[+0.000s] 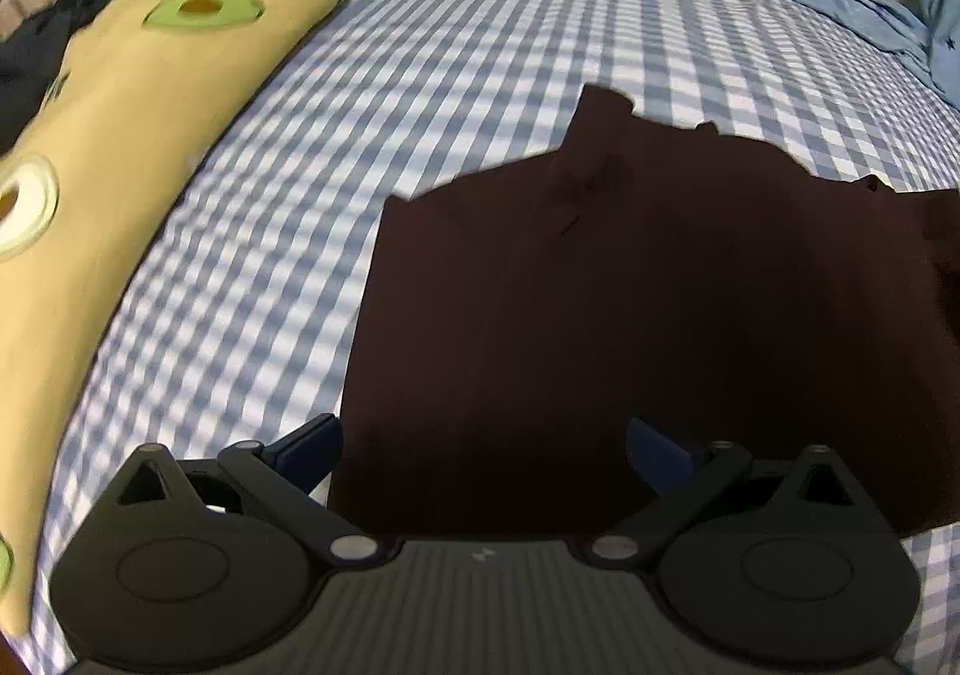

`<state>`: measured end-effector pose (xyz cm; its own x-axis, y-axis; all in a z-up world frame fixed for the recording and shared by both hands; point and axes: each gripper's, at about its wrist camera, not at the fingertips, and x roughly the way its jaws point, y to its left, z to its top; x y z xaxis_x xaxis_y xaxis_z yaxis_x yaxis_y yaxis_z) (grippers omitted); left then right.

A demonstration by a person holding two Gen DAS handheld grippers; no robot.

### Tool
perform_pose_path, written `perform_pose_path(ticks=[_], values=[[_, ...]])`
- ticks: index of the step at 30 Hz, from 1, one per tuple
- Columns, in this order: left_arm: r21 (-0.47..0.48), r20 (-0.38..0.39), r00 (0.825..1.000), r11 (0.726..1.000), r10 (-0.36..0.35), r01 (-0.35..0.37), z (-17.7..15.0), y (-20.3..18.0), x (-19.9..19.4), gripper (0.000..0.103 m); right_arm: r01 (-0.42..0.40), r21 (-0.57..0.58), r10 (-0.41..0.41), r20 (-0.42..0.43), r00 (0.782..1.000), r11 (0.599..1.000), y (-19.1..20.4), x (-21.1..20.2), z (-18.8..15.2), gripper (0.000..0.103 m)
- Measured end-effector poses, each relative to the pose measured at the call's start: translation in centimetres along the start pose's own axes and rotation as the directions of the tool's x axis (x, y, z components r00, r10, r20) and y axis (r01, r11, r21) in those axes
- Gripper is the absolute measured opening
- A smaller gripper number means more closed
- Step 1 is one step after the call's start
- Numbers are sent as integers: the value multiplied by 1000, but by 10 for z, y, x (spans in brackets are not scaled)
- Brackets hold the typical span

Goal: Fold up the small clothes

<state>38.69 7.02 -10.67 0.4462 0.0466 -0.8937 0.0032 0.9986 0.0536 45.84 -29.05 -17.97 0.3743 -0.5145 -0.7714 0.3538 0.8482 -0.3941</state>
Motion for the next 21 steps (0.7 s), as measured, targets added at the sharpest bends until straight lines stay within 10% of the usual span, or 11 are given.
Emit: perform_pose_path(ticks=[3, 7, 13, 21], values=[[-21, -13, 1000, 1000, -3, 2, -11, 7, 0, 102, 38, 181, -25, -71, 997, 983, -24, 14, 10, 102], [-87, -36, 999, 996, -34, 31, -22, 18, 7, 102, -21, 210, 11, 51, 999, 978, -24, -10, 0, 102], [-197, -20, 989, 971, -146, 139, -43, 34, 10, 102, -175, -43, 180, 275, 944, 984, 24, -78, -54, 102], [-341, -26, 984, 927, -175, 156, -59, 61, 15, 102, -246, -322, 341, 287, 895, 914, 96, -129, -119, 102]])
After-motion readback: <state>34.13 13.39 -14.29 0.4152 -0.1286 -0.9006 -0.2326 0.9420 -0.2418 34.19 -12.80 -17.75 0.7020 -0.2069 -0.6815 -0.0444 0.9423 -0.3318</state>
